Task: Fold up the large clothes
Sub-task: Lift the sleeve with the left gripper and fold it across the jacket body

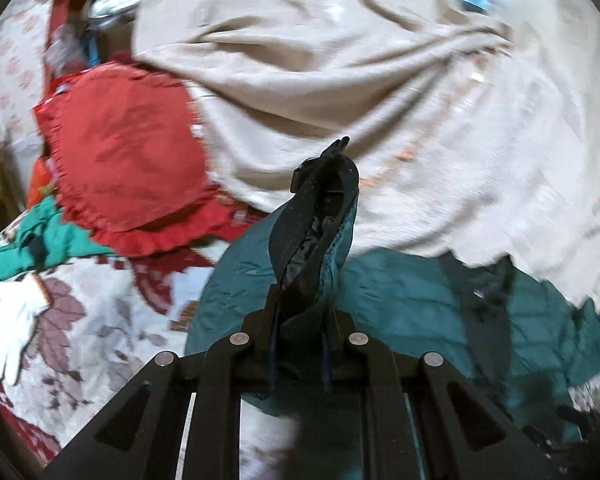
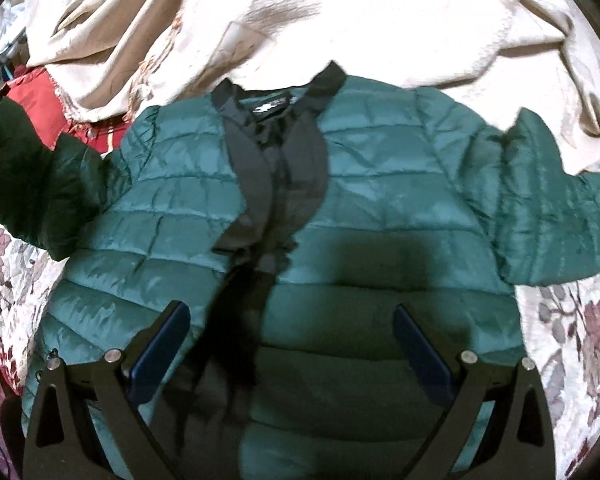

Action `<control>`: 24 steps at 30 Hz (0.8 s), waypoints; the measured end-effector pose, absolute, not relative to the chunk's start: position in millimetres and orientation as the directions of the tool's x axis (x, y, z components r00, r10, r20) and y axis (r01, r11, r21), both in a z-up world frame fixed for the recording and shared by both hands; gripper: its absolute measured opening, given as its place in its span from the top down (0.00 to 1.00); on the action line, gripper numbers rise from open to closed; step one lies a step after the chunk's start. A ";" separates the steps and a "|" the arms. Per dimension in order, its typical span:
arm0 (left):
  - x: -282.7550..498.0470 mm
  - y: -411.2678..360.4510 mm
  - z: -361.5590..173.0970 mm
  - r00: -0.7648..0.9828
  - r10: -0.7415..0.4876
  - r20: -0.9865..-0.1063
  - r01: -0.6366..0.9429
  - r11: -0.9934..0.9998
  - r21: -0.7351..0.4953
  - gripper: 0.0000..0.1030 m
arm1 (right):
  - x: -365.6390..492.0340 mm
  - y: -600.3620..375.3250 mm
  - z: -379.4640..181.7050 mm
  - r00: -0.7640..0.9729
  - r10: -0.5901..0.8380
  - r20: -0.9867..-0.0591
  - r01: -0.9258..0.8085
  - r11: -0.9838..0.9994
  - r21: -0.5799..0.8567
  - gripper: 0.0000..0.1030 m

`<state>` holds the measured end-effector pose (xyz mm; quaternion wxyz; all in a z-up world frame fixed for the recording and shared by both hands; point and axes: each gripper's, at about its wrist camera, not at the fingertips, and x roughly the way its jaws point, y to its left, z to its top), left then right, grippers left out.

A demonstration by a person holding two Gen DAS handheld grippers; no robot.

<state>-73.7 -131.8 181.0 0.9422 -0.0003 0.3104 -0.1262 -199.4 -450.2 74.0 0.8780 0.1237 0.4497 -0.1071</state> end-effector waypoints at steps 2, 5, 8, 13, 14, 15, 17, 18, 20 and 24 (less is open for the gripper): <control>-83.3 -151.3 178.8 0.759 -0.265 -0.594 0.272 0.959 -0.080 1.00 | -205.8 -457.3 74.7 0.572 -0.081 -0.816 0.315 0.941 0.128 0.00; -91.4 -177.8 173.4 0.736 -0.297 -0.609 0.313 0.946 -0.084 1.00 | -214.1 -466.7 75.7 0.570 -0.088 -0.817 0.332 0.934 0.131 0.00; -99.4 -201.9 169.6 0.716 -0.326 -0.617 0.346 0.934 -0.092 1.00 | -221.5 -474.8 76.8 0.569 -0.096 -0.817 0.337 0.933 0.125 0.00; -112.4 -243.0 159.6 0.682 -0.362 -0.636 0.397 0.913 -0.095 1.00 | -227.5 -484.5 72.6 0.548 -0.121 -0.827 0.339 0.937 0.088 0.00; -114.3 -249.5 158.1 0.679 -0.365 -0.637 0.404 0.910 -0.091 1.00 | -229.1 -486.8 71.8 0.548 -0.122 -0.828 0.342 0.936 0.089 0.00; -116.6 -257.6 156.1 0.676 -0.367 -0.639 0.413 0.907 -0.085 1.00 | -230.8 -489.5 70.3 0.547 -0.120 -0.828 0.347 0.933 0.094 0.00; -118.4 -271.1 151.6 0.664 -0.373 -0.648 0.428 0.900 -0.079 1.00 | -233.6 -494.2 67.6 0.545 -0.115 -0.830 0.354 0.929 0.104 0.00; -119.3 -278.8 148.1 0.656 -0.375 -0.655 0.434 0.897 -0.079 1.00 | -234.6 -496.4 66.3 0.544 -0.113 -0.831 0.357 0.928 0.108 0.00; -118.7 -290.8 141.3 0.638 -0.379 -0.670 0.444 0.892 -0.082 1.00 | -237.4 -500.3 63.6 0.538 -0.115 -0.835 0.363 0.926 0.107 0.00; -117.8 -313.1 123.7 0.598 -0.392 -0.699 0.466 0.880 -0.095 1.00 | -244.9 -511.0 59.8 0.518 -0.132 -0.845 0.385 0.918 0.092 0.01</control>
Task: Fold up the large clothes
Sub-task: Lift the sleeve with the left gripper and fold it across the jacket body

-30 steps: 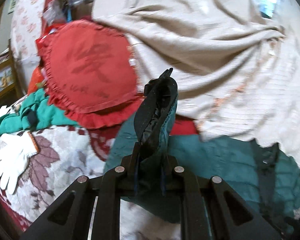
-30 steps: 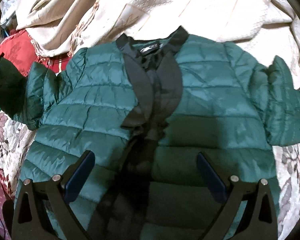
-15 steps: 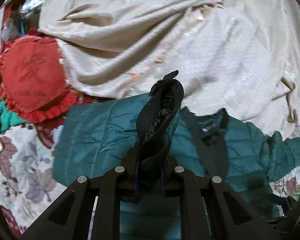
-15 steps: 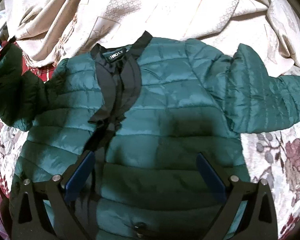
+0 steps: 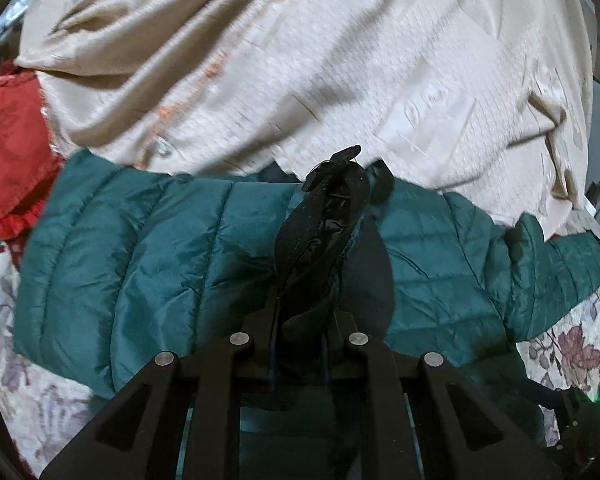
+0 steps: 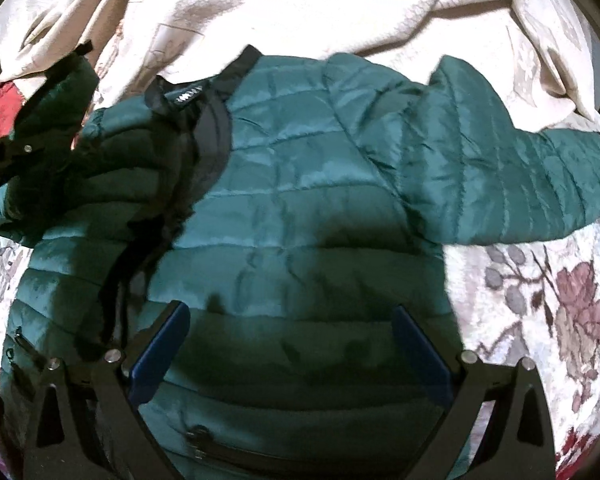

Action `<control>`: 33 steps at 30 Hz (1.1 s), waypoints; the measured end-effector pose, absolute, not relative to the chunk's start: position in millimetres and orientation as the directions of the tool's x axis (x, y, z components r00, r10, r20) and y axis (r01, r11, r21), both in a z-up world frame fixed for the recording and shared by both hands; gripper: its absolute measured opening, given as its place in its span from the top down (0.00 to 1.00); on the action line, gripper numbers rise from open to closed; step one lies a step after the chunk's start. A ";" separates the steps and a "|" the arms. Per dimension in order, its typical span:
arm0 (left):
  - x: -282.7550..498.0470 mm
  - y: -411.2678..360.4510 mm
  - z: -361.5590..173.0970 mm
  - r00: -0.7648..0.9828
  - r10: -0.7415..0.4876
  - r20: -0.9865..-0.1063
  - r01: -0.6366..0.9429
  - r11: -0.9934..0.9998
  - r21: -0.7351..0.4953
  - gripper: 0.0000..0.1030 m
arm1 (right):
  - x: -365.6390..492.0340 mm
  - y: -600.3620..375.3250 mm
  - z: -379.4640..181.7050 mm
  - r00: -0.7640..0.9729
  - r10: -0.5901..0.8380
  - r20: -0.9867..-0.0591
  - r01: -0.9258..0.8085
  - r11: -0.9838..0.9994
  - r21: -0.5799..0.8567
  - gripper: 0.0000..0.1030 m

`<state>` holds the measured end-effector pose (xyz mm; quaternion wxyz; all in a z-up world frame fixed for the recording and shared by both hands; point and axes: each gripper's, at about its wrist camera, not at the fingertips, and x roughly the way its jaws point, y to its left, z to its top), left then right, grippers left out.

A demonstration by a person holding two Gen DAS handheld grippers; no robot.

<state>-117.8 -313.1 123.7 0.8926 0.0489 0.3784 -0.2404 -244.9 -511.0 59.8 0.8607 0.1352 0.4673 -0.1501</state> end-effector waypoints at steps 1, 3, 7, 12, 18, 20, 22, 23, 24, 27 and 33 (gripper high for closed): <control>-118.1 -318.9 118.1 0.590 -0.393 -0.705 0.471 0.877 -0.095 1.00 | -246.8 -514.7 59.0 0.513 -0.138 -0.847 0.394 0.915 0.090 0.01; -118.9 -330.7 105.6 0.575 -0.391 -0.719 0.482 0.872 -0.088 1.00 | -249.1 -521.0 57.4 0.508 -0.144 -0.849 0.409 0.908 0.092 0.01; -119.7 -348.1 78.8 0.545 -0.372 -0.752 0.490 0.869 -0.074 1.00 | -255.6 -533.7 53.4 0.495 -0.149 -0.856 0.441 0.892 0.101 0.00; -119.9 -354.0 60.4 0.525 -0.346 -0.778 0.488 0.871 -0.058 1.00 | -256.7 -539.9 49.4 0.491 -0.143 -0.860 0.450 0.886 0.110 0.00; -121.0 -344.3 64.9 0.479 -0.404 -0.779 0.494 0.858 -0.142 0.90 | -256.2 -541.5 50.8 0.510 -0.129 -0.850 0.470 0.870 0.150 0.01; -124.4 -337.8 72.5 0.459 -0.431 -0.777 0.504 0.847 -0.172 0.83 | -258.5 -544.1 52.8 0.525 -0.111 -0.844 0.494 0.847 0.195 0.01; -131.9 -326.0 85.4 0.464 -0.460 -0.757 0.516 0.835 -0.190 0.75 | -258.1 -542.5 56.4 0.533 -0.098 -0.840 0.494 0.843 0.215 0.00; -133.0 -320.7 91.1 0.468 -0.471 -0.748 0.520 0.831 -0.198 0.73 | -257.1 -540.4 58.1 0.538 -0.094 -0.838 0.489 0.844 0.219 0.00; -136.9 -311.2 99.0 0.477 -0.485 -0.733 0.521 0.828 -0.209 0.68 | -256.1 -536.9 60.6 0.545 -0.091 -0.834 0.481 0.849 0.221 0.01; -142.8 -279.4 118.4 0.529 -0.489 -0.693 0.501 0.840 -0.210 0.66 | -247.3 -523.8 71.5 0.579 -0.088 -0.811 0.440 0.871 0.219 0.01; -142.4 -215.4 130.3 0.673 -0.367 -0.642 0.387 0.915 -0.117 0.66 | -199.2 -494.2 87.4 0.647 -0.041 -0.762 0.332 0.914 0.232 0.05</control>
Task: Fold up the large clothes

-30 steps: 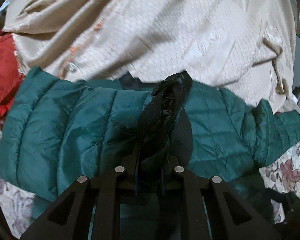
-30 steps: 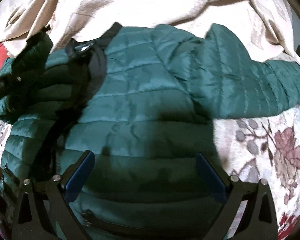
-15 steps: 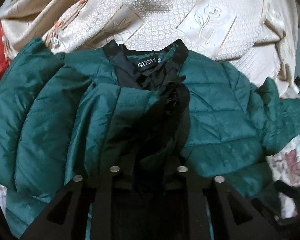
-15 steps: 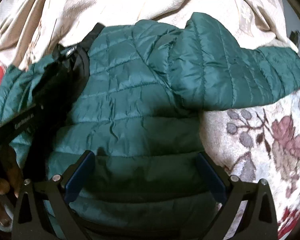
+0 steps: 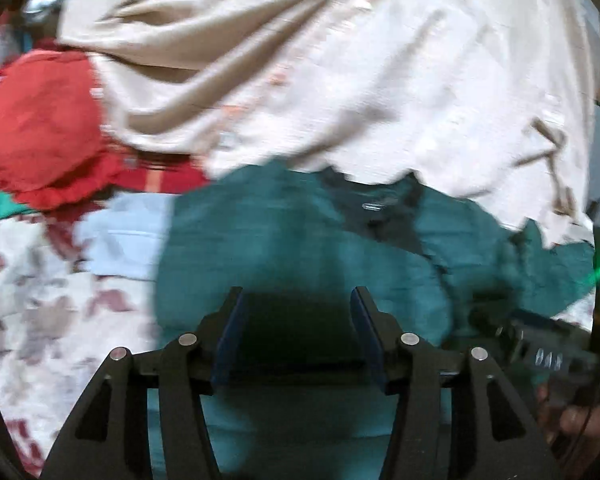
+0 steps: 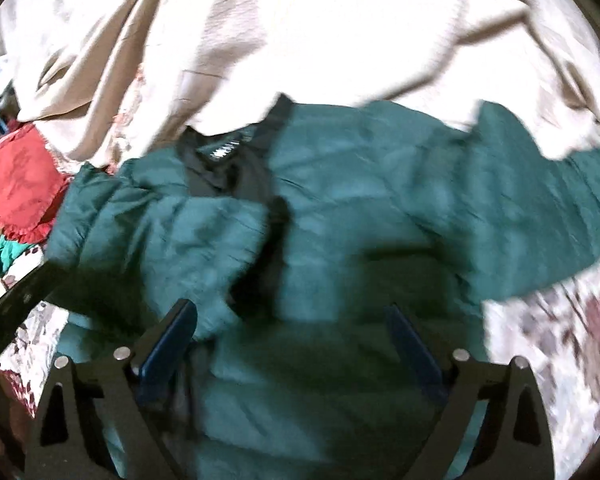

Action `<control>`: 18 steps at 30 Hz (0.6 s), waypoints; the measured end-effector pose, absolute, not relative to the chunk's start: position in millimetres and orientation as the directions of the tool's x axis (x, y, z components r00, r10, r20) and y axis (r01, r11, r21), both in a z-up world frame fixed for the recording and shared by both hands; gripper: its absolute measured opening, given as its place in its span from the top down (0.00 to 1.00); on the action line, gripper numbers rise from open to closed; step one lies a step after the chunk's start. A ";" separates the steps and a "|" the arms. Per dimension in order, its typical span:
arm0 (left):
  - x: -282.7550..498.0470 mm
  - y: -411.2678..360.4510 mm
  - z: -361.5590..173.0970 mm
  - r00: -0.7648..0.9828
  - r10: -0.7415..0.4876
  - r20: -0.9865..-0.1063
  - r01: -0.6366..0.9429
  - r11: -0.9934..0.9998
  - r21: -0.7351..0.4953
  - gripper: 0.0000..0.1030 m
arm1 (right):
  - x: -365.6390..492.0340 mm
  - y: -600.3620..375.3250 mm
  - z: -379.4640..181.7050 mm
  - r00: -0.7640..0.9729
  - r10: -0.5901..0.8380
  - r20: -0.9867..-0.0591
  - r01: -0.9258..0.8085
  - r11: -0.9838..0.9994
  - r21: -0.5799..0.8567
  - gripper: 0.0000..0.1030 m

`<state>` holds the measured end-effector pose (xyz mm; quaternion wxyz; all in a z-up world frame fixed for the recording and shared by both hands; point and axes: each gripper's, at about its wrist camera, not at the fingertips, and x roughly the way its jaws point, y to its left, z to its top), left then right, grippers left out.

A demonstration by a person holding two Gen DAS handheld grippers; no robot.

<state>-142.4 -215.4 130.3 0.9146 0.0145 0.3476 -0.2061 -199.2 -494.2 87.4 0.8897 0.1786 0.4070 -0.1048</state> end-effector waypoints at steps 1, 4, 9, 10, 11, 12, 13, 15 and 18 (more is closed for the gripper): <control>-139.1 -202.6 128.9 0.683 -0.346 -0.643 0.362 0.925 -0.113 0.66 | -186.0 -491.5 84.3 0.637 -0.038 -0.770 0.334 0.913 0.232 0.06; -128.2 -177.0 123.0 0.691 -0.301 -0.657 0.305 0.946 -0.112 0.66 | -157.7 -488.1 72.0 0.607 -0.031 -0.794 0.346 0.910 0.229 0.14; -111.0 -144.3 109.3 0.681 -0.253 -0.687 0.211 0.967 -0.146 0.66 | -124.4 -481.0 41.7 0.542 0.060 -0.838 0.312 0.912 0.267 0.68; -109.9 -140.5 107.0 0.682 -0.251 -0.687 0.202 0.967 -0.153 0.66 | -124.6 -478.4 42.8 0.547 0.057 -0.835 0.305 0.916 0.262 0.71; -108.9 -136.1 105.8 0.684 -0.247 -0.686 0.192 0.969 -0.157 0.66 | -124.7 -475.7 46.8 0.551 0.044 -0.834 0.294 0.925 0.242 0.80; -106.5 -133.5 104.4 0.688 -0.238 -0.686 0.180 0.971 -0.157 0.66 | -125.5 -473.4 52.0 0.559 0.029 -0.829 0.280 0.934 0.221 0.83; -104.7 -133.5 102.7 0.688 -0.233 -0.687 0.173 0.972 -0.157 0.66 | -128.7 -472.6 64.2 0.584 -0.017 -0.811 0.272 0.946 0.176 0.83; -99.8 -133.6 99.4 0.682 -0.234 -0.693 0.167 0.972 -0.164 0.66 | -134.3 -478.7 84.2 0.622 -0.088 -0.778 0.282 0.952 0.117 0.84; -94.9 -139.2 94.8 0.674 -0.235 -0.701 0.167 0.972 -0.165 0.66 | -141.3 -500.4 105.8 0.647 -0.173 -0.742 0.328 0.943 0.066 0.85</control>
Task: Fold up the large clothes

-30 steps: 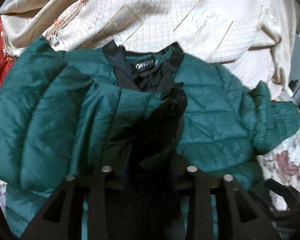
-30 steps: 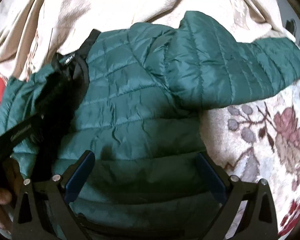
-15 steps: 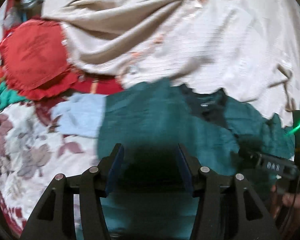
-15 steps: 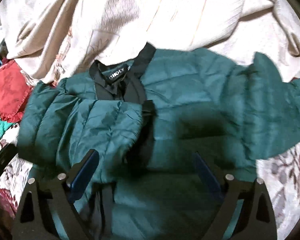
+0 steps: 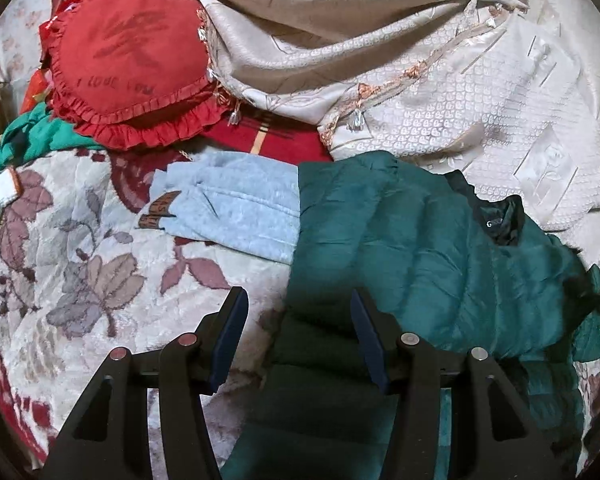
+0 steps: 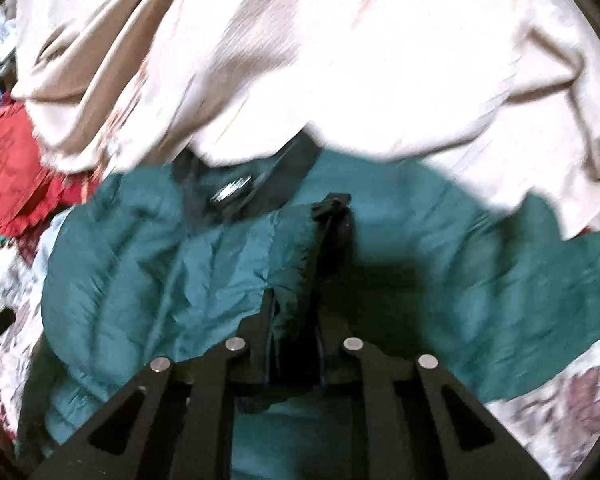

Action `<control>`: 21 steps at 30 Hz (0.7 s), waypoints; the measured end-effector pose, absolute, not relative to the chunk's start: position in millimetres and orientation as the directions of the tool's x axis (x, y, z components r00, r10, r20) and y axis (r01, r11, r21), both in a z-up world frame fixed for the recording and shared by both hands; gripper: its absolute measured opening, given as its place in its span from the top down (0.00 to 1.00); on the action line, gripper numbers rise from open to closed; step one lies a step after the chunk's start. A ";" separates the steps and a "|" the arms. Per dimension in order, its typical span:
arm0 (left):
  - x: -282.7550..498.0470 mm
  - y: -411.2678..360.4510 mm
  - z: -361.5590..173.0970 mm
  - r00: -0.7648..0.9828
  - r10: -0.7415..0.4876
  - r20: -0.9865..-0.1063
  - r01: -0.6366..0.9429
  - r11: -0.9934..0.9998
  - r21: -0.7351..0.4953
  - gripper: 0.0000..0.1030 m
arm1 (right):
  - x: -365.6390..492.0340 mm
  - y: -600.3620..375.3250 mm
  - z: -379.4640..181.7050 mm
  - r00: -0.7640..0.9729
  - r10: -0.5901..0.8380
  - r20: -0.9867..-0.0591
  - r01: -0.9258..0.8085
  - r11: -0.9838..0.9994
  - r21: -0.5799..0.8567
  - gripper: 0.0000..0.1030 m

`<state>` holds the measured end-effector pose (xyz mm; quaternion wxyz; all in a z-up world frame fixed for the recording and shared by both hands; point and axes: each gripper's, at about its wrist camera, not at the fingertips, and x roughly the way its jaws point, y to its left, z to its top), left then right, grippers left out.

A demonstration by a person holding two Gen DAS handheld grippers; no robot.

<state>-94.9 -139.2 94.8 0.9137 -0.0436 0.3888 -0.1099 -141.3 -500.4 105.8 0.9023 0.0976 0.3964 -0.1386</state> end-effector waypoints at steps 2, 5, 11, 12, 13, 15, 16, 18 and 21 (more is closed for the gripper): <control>-90.8 -144.2 90.6 0.664 -0.237 -0.709 0.169 0.971 -0.168 0.66 | -142.2 -516.6 111.9 0.641 -0.229 -0.733 0.367 0.930 0.031 0.85; -87.5 -153.6 83.9 0.645 -0.238 -0.726 0.171 0.971 -0.167 0.66 | -143.5 -537.6 105.9 0.617 -0.261 -0.743 0.407 0.913 0.018 0.85; -84.9 -169.7 82.6 0.639 -0.234 -0.733 0.191 0.971 -0.143 0.66 | -126.3 -558.8 57.1 0.530 -0.300 -0.793 0.451 0.892 -0.036 0.84; -84.4 -172.0 85.4 0.645 -0.235 -0.727 0.195 0.971 -0.140 0.66 | -127.0 -560.8 53.0 0.527 -0.291 -0.798 0.451 0.892 -0.028 0.80; -83.9 -173.0 87.2 0.650 -0.236 -0.722 0.198 0.970 -0.139 0.66 | -129.7 -562.6 52.7 0.535 -0.283 -0.796 0.452 0.892 -0.014 0.75; -81.1 -177.9 91.8 0.664 -0.234 -0.710 0.206 0.970 -0.128 0.66 | -136.1 -566.1 58.2 0.535 -0.295 -0.791 0.470 0.883 -0.011 0.46; -79.1 -180.5 92.6 0.668 -0.231 -0.707 0.209 0.971 -0.120 0.66 | -144.2 -568.1 65.9 0.550 -0.301 -0.779 0.484 0.875 0.004 0.44; -72.9 -189.3 92.0 0.675 -0.223 -0.703 0.215 0.971 -0.101 0.66 | -154.2 -566.5 77.9 0.573 -0.296 -0.764 0.490 0.871 0.030 0.42; -63.2 -203.8 85.0 0.671 -0.205 -0.712 0.218 0.973 -0.074 0.66 | -159.7 -550.8 95.8 0.628 -0.235 -0.742 0.418 0.906 0.067 0.42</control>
